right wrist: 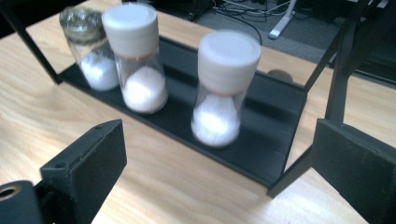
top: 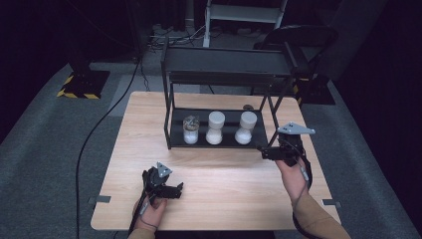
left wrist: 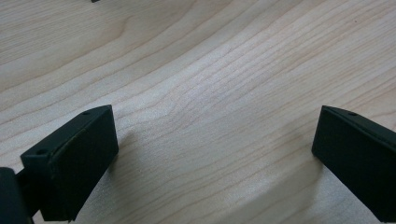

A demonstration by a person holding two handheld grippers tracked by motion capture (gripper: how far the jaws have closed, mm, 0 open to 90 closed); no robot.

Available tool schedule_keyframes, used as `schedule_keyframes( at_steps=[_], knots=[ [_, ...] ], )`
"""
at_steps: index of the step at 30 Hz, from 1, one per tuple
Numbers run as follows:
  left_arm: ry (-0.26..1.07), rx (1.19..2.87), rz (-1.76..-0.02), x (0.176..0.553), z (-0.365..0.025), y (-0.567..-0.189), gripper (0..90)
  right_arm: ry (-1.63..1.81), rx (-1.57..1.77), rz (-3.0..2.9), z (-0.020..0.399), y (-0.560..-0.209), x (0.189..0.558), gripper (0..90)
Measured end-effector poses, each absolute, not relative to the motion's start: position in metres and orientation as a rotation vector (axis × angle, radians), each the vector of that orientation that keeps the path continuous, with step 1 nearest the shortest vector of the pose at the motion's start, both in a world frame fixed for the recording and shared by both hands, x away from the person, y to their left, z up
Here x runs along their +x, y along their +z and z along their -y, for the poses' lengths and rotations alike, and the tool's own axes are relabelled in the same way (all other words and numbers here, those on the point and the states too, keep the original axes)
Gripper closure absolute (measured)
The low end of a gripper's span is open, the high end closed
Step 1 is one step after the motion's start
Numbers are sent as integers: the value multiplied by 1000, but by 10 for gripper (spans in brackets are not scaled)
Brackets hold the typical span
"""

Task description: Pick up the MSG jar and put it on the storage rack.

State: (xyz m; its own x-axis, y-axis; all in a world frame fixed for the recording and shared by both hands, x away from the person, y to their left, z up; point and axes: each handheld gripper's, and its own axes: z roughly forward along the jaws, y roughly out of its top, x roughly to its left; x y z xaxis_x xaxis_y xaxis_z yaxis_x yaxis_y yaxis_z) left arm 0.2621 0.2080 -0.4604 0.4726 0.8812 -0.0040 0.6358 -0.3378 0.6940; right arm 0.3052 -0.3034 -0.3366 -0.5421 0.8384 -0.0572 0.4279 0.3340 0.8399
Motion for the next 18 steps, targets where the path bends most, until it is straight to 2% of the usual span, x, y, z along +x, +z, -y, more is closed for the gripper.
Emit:
schedule_keyframes(
  at_steps=[7,18],
  knots=[
    [500,2088,-1252,262,-208,-460,0,1111,1094,-2126,313,-364,292,30],
    [501,2088,-1252,262,-208,-460,0,1074,1156,-2182,324,-398,294,22]
  ],
)
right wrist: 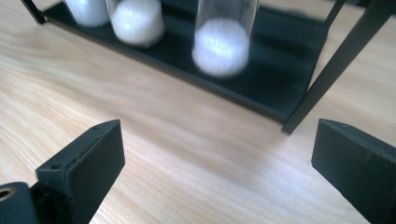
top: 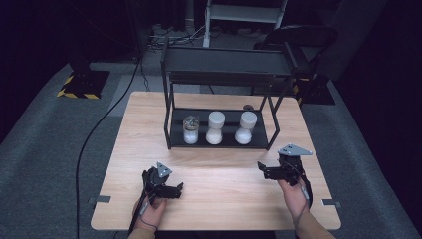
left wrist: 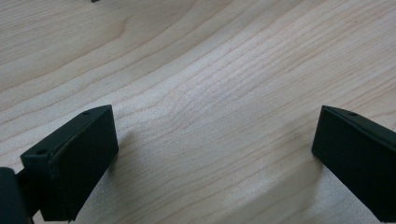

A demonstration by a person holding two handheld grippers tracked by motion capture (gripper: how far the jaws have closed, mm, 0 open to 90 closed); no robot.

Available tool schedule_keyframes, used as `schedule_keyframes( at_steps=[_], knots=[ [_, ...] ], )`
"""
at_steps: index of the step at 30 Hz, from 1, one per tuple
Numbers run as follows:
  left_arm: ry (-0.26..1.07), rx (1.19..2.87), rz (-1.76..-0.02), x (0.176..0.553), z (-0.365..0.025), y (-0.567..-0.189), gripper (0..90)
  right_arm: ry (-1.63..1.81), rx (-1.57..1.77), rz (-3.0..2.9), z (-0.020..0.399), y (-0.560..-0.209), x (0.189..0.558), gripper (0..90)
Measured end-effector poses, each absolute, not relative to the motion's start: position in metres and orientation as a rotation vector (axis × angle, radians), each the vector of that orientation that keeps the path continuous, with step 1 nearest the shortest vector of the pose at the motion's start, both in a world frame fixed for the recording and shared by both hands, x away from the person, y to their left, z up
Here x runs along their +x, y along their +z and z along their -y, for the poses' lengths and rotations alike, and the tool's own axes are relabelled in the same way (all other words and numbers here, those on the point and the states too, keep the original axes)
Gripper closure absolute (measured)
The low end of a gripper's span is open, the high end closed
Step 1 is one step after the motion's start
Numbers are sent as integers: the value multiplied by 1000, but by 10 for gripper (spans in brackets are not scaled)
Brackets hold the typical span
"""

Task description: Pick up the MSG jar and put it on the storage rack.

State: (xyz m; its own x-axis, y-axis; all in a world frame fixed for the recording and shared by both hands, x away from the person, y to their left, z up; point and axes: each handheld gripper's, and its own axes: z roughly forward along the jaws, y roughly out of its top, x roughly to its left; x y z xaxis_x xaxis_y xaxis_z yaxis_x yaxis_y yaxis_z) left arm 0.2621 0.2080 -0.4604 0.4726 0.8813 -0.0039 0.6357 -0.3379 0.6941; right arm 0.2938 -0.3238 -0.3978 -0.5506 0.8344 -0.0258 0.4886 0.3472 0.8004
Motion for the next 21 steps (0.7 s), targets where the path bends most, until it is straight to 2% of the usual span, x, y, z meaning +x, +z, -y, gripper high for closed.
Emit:
schedule_keyframes(
  at_steps=[21],
  knots=[
    [500,2088,-1252,262,-208,-460,0,988,1138,-2311,321,-436,296,31]
  ],
)
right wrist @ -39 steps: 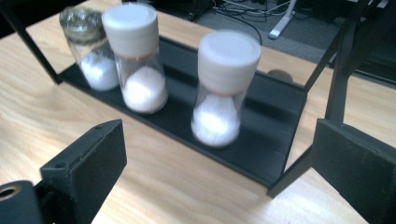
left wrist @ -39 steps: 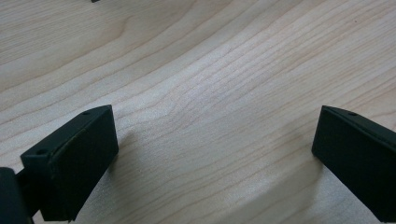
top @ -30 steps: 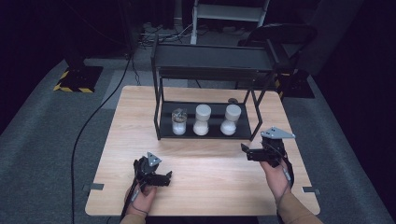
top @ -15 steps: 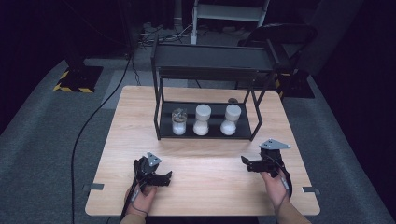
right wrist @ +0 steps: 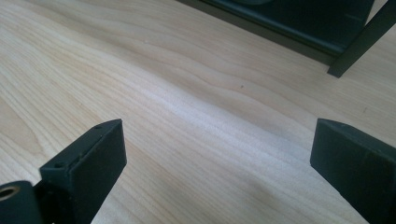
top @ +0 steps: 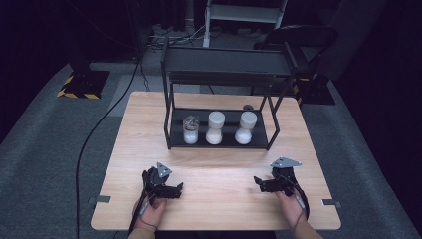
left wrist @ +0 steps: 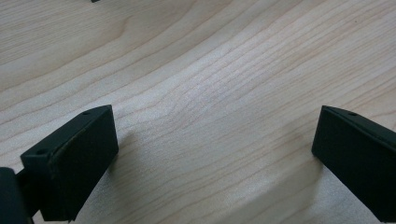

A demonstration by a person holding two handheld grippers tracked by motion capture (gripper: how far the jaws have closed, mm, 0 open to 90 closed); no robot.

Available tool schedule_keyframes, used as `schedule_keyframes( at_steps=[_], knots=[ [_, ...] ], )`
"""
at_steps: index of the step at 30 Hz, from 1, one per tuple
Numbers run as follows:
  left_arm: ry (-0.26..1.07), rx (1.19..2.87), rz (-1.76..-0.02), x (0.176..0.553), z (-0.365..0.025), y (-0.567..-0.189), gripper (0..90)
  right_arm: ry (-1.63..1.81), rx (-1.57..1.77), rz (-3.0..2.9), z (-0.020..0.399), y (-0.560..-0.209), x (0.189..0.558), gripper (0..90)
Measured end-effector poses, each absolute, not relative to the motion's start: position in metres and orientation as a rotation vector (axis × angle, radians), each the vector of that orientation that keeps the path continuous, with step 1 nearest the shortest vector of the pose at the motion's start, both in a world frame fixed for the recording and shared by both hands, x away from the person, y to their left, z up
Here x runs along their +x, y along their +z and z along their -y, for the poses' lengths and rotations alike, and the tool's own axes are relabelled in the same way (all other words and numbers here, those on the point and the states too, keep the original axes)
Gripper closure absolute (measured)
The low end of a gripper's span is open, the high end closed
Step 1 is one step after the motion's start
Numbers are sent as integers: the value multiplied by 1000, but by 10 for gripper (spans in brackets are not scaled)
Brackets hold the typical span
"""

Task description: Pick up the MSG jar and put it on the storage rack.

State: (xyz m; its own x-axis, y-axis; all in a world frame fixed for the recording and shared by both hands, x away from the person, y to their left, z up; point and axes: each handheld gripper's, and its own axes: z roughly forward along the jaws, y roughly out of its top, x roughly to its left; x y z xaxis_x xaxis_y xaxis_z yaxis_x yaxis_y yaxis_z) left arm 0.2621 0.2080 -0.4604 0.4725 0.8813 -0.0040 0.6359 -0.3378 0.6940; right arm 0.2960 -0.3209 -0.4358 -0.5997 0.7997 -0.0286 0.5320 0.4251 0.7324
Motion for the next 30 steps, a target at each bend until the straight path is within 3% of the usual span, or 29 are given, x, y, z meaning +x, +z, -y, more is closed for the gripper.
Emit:
schedule_keyframes(
  at_steps=[30],
  knots=[
    [503,2087,-1256,263,-207,-460,0,1014,1084,-2380,328,-464,290,0]
  ],
)
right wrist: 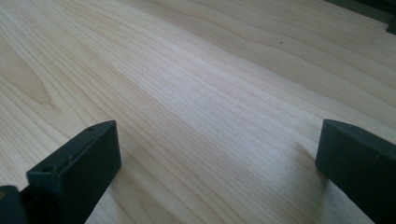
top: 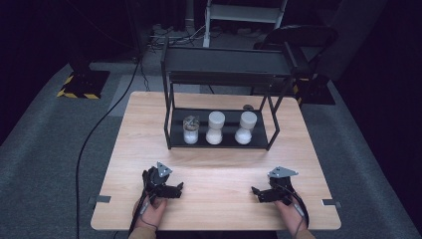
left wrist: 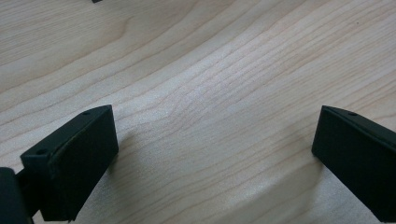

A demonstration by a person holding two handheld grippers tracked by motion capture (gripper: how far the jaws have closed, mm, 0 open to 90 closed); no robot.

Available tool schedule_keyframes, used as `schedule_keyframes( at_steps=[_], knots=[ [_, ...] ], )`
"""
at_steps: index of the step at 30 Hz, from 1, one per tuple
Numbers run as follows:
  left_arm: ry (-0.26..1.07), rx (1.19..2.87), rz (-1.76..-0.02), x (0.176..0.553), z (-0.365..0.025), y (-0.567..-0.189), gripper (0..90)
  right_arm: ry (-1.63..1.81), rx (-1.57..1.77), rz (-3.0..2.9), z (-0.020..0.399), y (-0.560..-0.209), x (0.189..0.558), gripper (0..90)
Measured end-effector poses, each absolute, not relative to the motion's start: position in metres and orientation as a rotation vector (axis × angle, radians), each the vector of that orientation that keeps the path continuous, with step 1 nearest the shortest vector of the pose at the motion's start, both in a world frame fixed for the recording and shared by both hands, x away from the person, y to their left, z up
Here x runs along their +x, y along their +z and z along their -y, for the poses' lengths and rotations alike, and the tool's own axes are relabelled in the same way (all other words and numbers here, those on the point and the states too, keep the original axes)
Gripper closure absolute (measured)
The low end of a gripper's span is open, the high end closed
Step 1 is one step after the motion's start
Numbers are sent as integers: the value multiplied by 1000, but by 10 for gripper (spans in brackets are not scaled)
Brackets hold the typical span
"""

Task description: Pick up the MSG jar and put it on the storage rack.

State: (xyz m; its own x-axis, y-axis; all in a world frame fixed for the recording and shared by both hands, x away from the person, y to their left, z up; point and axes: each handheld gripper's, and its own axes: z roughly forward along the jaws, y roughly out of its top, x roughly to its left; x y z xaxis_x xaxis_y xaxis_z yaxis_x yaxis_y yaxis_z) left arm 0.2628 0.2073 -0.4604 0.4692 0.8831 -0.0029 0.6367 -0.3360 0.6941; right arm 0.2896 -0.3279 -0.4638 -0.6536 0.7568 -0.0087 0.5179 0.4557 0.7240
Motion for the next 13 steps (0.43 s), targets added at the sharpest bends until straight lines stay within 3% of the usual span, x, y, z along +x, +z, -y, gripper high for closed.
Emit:
schedule_keyframes(
  at_steps=[13],
  knots=[
    [504,2087,-1255,263,-207,-460,0,1021,1061,-2394,330,-464,292,0]
  ],
)
